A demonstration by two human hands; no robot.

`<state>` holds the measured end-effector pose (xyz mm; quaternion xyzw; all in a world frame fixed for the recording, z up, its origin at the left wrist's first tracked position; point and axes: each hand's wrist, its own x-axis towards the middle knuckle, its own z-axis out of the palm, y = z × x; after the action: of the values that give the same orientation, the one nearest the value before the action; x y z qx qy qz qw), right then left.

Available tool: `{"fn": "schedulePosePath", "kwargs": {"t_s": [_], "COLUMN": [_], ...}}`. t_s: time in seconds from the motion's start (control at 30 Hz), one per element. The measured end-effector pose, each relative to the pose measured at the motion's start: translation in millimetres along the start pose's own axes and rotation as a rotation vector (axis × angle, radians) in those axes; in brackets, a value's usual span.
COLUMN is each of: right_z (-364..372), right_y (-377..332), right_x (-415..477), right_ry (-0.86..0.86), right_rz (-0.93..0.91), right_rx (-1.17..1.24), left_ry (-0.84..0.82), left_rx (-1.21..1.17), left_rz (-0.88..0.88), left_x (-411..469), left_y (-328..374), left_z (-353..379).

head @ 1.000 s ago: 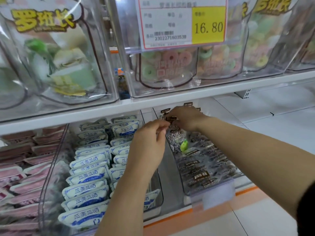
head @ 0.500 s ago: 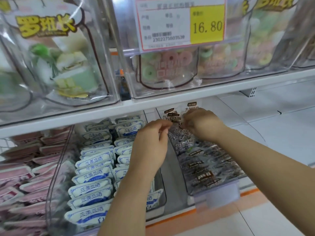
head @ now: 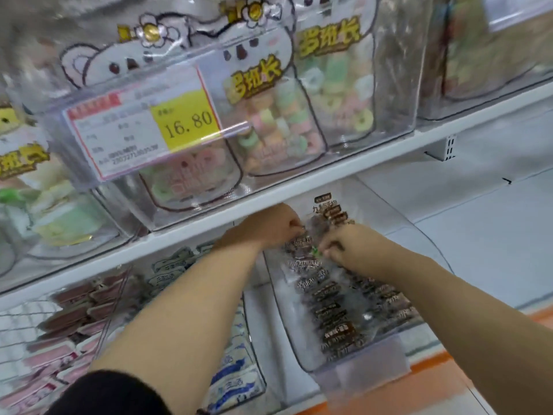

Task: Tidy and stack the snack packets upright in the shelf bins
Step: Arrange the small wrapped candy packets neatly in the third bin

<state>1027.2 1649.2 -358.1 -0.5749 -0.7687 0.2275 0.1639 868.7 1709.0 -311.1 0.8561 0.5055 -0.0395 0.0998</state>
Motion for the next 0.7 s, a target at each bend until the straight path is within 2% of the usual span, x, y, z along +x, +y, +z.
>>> {"fn": "schedulePosePath", "kwargs": {"t_s": [0.07,0.13,0.33,0.47,0.6,0.7], "right_z": [-0.9,-1.5,-3.2,-7.3,-7.6,-14.5], "right_y": [6.6,12.1,18.6,13.3,10.7,10.0], "right_x": [2.0,4.5,7.6,4.9,3.9,2.5], "right_ry": [0.042,0.061,0.106,0.048,0.016,-0.018], "right_rz": [0.026,0.048,0.009,-0.002,0.002,-0.041], "right_rx": [0.021,0.047,0.051,0.023,0.006,0.021], "left_ry": [-0.16,-0.221,-0.204,-0.233,-0.079,0.052], "left_rx": [0.103,0.212,0.394,0.408,0.444,0.295], "left_rz": [0.01,-0.009,-0.106,-0.149,-0.136,-0.117], "left_x": [10.6,19.5,29.8,24.8,19.1,9.7], "left_y": [0.4,1.0,-0.6,7.2,2.9,-3.8], "left_z": [2.5,7.8,15.8,20.9,18.9,12.2]}}
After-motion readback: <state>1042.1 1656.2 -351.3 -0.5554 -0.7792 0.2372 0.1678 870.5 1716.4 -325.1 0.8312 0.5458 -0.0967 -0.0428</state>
